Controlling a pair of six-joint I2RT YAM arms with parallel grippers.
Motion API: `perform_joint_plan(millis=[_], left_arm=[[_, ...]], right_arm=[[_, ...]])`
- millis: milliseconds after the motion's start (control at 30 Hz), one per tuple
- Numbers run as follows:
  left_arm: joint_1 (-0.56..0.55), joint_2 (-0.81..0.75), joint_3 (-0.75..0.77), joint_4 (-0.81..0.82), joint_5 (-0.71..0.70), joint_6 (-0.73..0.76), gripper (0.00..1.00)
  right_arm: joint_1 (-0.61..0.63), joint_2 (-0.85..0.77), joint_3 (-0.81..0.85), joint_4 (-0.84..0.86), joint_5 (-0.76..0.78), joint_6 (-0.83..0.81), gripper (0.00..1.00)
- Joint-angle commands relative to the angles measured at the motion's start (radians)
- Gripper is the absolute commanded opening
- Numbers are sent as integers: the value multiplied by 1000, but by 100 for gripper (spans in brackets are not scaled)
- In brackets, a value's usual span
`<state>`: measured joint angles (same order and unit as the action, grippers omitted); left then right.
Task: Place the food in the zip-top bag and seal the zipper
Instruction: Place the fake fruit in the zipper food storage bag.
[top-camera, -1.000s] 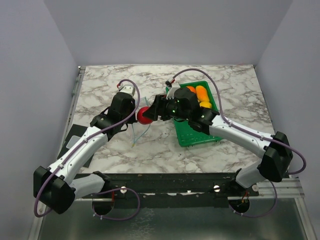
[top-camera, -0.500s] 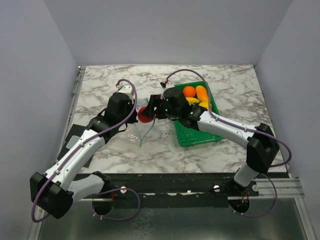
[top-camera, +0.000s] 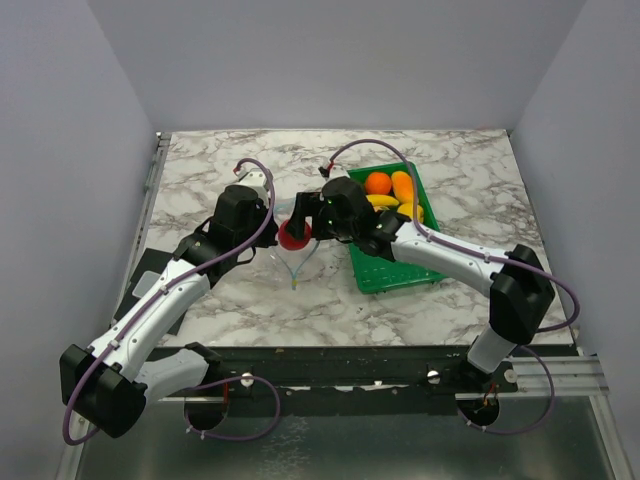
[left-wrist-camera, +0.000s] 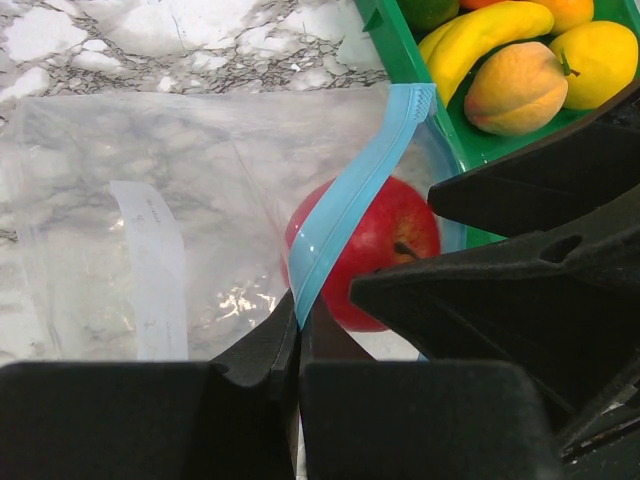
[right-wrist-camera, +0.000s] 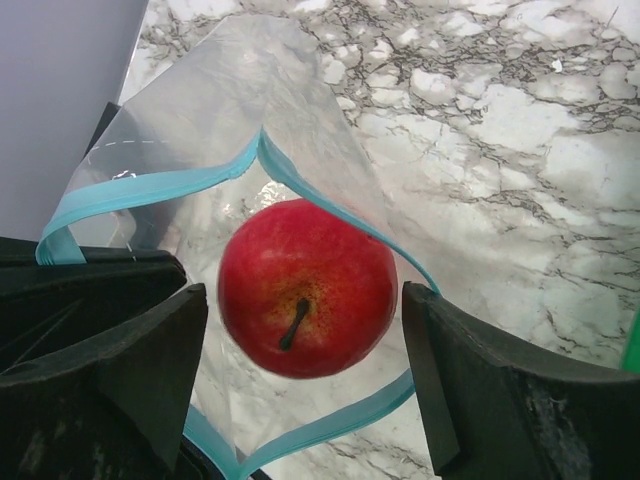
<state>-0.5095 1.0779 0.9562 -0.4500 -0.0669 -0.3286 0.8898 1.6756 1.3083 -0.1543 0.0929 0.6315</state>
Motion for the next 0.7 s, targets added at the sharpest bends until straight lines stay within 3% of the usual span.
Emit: perform_joint_plan(millis=[0, 167, 433, 667], left_arm=[[12, -9, -11, 24, 15, 2, 0], [19, -8, -13, 24, 13, 2, 0], [20, -8, -14, 24, 0, 1, 0], [20, -15, -17, 23, -15, 3, 0]], right_arm=[[9, -41, -1, -10, 12, -19, 86], [9, -76, -28, 13, -32, -19, 94], [8, -170, -72, 12, -38, -23, 94], [8, -282, -101, -90, 100, -41, 92]])
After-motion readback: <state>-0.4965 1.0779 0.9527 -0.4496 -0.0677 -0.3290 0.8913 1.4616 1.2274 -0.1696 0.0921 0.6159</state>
